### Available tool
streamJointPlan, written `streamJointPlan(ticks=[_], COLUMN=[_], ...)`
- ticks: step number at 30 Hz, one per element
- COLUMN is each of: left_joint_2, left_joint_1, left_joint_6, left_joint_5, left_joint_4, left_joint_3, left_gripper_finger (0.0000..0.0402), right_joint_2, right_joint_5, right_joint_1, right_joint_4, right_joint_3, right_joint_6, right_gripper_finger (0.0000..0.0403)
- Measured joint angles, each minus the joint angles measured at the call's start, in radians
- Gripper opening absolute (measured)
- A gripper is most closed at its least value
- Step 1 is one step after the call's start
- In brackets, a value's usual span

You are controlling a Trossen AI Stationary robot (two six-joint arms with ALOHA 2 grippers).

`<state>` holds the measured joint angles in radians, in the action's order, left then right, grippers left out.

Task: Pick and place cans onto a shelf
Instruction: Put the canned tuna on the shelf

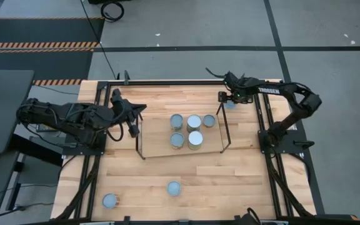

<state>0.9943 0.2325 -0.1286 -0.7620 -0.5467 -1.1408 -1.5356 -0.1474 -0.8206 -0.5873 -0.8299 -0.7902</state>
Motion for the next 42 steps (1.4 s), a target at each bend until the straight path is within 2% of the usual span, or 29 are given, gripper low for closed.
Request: streamJointPlan(ticks=[5,12,17,19,22,25,29,34,39,42], left_joint_2=[0.000,0.000,0.000,0.000,0.000,0.000,0.000,-0.002,-0.018,-0.044], left_joint_1=[0.000,0.000,0.000,0.000,0.001,0.001,0.001,0.001,0.001,0.019], left_joint_6=[-0.044,-0.043,-0.029,-0.012,-0.021,-0.035,-0.034,0.003,0.002,-0.027], left_joint_5=[0.000,0.000,0.000,0.000,0.000,0.000,0.000,0.000,0.001,0.020], left_joint_4=[-0.009,-0.028,-0.028,-0.028,-0.055,-0.098,-0.107,-0.110,-0.161,-0.219], left_joint_3=[0.000,0.000,0.000,0.000,0.000,0.000,0.000,0.000,0.000,0.000], left_gripper_finger=[0.0021,0.0021,0.0021,0.0021,0.0020,0.0020,0.0020,0.0015,0.0010,0.0010], right_joint_2=[-0.063,-0.084,-0.053,-0.025,0.020,0.070,0.116,0.131,0.131,0.131], right_joint_5=[0.003,-0.042,-0.046,-0.047,-0.086,-0.160,-0.243,-0.296,-0.299,-0.296], right_joint_1=[0.001,0.005,0.005,0.005,0.018,0.065,0.184,0.397,0.675,0.843], right_joint_4=[0.074,0.047,0.048,0.044,-0.065,-0.228,-0.428,-0.615,-0.654,-0.653], right_joint_3=[0.000,0.000,0.000,0.000,-0.040,-0.139,-0.311,-0.511,-0.611,-0.626], right_joint_6=[0.001,0.005,0.005,0.004,-0.020,-0.042,-0.103,-0.231,-0.290,-0.191], right_gripper_finger=[0.0358,0.0342,0.0291,0.0290,0.0290,0.0290,0.0290,0.0290,0.0290,0.0290])
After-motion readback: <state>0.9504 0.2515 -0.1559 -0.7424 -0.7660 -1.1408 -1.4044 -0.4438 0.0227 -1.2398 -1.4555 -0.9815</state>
